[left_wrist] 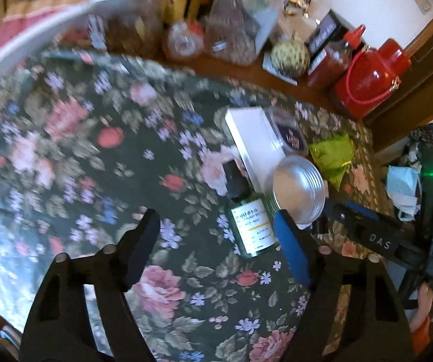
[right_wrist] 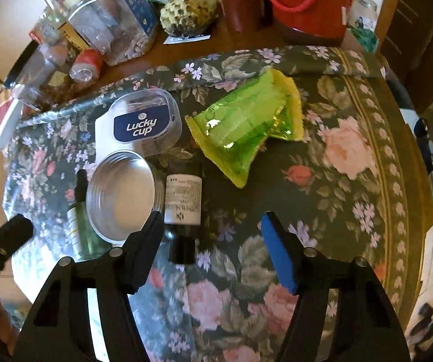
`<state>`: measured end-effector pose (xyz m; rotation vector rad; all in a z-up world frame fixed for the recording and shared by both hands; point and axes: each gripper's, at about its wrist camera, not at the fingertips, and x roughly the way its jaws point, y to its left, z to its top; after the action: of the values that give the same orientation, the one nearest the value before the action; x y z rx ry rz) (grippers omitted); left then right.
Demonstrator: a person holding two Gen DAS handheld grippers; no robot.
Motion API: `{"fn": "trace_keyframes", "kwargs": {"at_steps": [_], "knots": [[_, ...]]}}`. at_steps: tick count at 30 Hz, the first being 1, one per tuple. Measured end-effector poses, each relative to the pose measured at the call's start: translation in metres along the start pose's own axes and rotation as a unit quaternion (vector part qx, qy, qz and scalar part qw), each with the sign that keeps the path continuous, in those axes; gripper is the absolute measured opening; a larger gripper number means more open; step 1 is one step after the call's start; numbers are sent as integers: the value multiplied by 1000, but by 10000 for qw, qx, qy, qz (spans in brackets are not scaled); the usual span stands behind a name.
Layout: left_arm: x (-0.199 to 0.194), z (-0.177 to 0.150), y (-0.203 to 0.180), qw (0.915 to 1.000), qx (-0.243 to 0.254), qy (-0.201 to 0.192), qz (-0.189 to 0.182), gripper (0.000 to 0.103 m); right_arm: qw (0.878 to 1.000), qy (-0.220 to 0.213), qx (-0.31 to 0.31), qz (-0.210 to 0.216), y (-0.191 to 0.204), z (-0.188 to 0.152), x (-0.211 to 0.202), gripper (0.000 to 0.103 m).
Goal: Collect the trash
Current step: 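Grasp the green pump bottle with the left tool while the right tool grasps the clear black-capped bottle, then carry the green pump bottle in the left tool while the right tool carries the clear bottle to the bucket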
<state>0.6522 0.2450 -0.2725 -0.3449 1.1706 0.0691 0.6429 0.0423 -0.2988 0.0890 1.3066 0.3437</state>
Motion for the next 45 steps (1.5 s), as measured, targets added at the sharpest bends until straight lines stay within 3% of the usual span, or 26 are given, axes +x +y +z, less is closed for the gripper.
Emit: {"fn": "trace_keyframes", "kwargs": {"at_steps": [7,8,17,24,27,35,45], "knots": [[27,-2,-13,9995,92,250,-144,51,9994,-31,-347,-62,12,2,9,53],[31,-2,-14,9995,115,262,-107,50,9991,-17,-412,-88,14,2,11,47],[50,0,-11,9993,140,253,253,45,9943,-266,-854,-577,25,1,15,26],[56,6,-20,9978,600,63,286,41,9969,-145,-720,-282,20,2,14,25],[56,8,-18,9989,419,132,132,41,9985,-129,-529,-113,14,0,5,25],[15,0,-12,9997,58,-224,20,41,9994,-216,-236,119,-20,-13,-35,25],[-69,-18,-79,9929,154,-1173,-131,41,9937,-958,-471,331,-31,-33,-111,25]]}}
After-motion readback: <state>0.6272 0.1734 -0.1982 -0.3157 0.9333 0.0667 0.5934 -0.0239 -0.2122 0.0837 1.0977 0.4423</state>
